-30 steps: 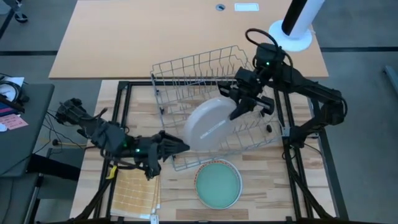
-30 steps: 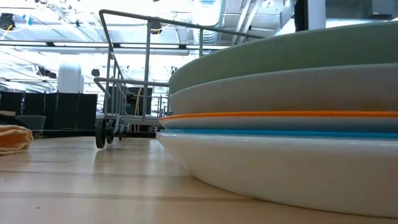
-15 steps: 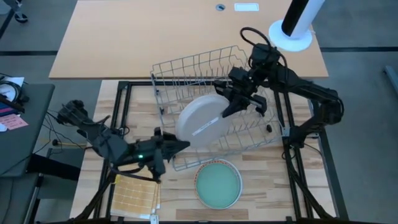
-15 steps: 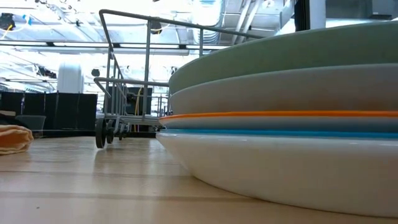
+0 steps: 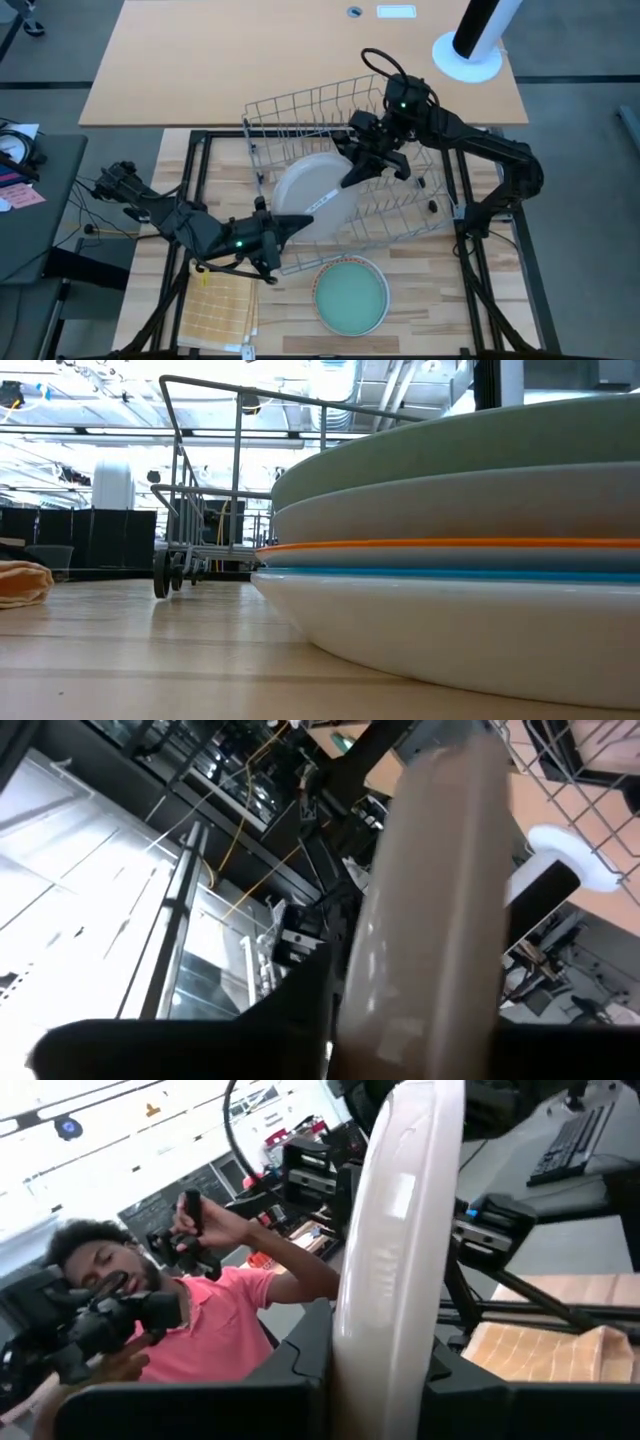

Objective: Sort dishes
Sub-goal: Put the light brown plate in the dish rack

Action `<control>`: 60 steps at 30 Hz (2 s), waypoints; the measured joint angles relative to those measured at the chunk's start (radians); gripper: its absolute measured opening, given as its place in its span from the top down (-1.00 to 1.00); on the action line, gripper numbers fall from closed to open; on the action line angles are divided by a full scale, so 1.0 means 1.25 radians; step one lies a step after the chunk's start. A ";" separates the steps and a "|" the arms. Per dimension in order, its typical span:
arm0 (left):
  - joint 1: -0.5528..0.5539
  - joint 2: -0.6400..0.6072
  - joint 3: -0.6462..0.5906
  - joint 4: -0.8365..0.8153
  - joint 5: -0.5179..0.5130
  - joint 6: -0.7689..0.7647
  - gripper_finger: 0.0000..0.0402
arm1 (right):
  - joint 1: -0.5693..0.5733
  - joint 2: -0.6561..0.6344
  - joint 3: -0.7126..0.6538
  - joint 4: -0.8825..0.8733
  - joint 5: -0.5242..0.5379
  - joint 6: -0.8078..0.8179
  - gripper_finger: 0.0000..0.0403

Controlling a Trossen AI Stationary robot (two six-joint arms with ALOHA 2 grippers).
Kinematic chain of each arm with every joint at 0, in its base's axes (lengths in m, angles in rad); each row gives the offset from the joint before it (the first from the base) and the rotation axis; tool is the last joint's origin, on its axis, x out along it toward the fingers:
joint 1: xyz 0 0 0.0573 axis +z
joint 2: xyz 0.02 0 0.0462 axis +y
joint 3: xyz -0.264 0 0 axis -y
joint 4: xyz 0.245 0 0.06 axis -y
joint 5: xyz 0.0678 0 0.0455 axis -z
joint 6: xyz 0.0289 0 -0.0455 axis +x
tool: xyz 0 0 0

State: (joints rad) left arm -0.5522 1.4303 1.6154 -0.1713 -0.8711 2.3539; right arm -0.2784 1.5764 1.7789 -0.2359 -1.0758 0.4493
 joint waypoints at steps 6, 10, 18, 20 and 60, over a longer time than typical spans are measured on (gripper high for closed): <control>0.001 0.000 0.000 0.004 0.000 -0.018 0.87 | -0.016 -0.009 -0.001 -0.019 0.017 0.036 0.61; 0.002 0.001 0.000 0.011 -0.001 -0.082 0.82 | -0.059 -0.040 -0.001 -0.106 0.032 0.021 0.43; 0.057 -0.004 0.000 -0.001 0.027 -0.232 0.81 | -0.245 -0.192 0.002 -0.431 0.143 -0.135 0.07; 0.090 -0.007 0.000 0.001 0.078 -0.271 0.83 | -0.278 -0.227 0.002 -0.500 0.233 -0.171 0.05; 0.643 0.400 0.001 0.388 0.882 -0.789 0.81 | 0.274 -0.512 -0.177 -0.748 1.113 -0.134 0.07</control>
State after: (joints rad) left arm 0.2513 1.9305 1.6161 0.3141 0.2316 1.3677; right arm 0.0647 0.9360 1.5574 -1.1703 0.3154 0.2817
